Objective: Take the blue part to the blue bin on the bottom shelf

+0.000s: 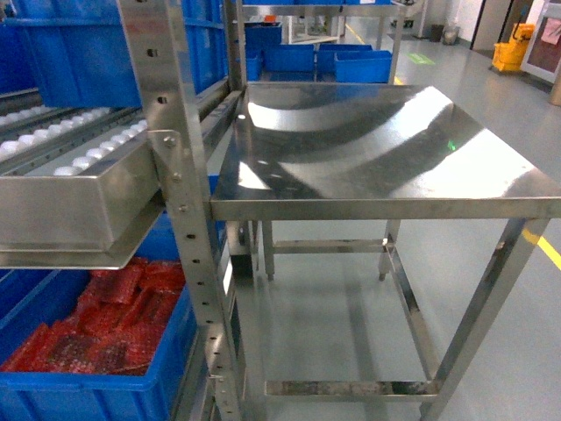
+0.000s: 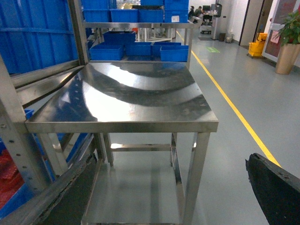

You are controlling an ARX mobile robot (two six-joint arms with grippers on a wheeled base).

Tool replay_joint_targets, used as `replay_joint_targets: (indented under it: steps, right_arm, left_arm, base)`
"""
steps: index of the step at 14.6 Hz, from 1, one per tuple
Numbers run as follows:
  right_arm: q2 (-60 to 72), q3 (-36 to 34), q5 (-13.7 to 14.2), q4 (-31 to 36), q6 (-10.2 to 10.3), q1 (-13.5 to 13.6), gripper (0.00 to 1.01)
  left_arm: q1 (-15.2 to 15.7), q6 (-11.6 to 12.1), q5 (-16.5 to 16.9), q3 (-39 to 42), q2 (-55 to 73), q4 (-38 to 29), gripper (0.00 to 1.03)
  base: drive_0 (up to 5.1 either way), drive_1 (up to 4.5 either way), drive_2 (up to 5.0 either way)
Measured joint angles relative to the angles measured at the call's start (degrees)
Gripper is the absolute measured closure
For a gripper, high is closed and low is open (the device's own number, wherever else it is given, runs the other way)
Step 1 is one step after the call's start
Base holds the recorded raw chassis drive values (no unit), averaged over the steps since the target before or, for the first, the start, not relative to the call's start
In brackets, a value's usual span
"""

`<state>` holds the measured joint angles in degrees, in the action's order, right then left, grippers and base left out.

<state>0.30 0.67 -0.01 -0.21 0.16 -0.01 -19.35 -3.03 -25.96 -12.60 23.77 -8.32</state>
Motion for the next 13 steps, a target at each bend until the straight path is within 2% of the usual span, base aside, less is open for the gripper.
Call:
replay_joint_targets:
  steps: [13]
  right_arm:
    - [0.0, 0.0, 0.0, -0.1, 0.0, 0.0, 0.03]
  left_arm:
    - [0.0, 0.0, 0.0, 0.0, 0.0, -0.1, 0.59]
  base:
    - [-5.0, 2.50, 2.5]
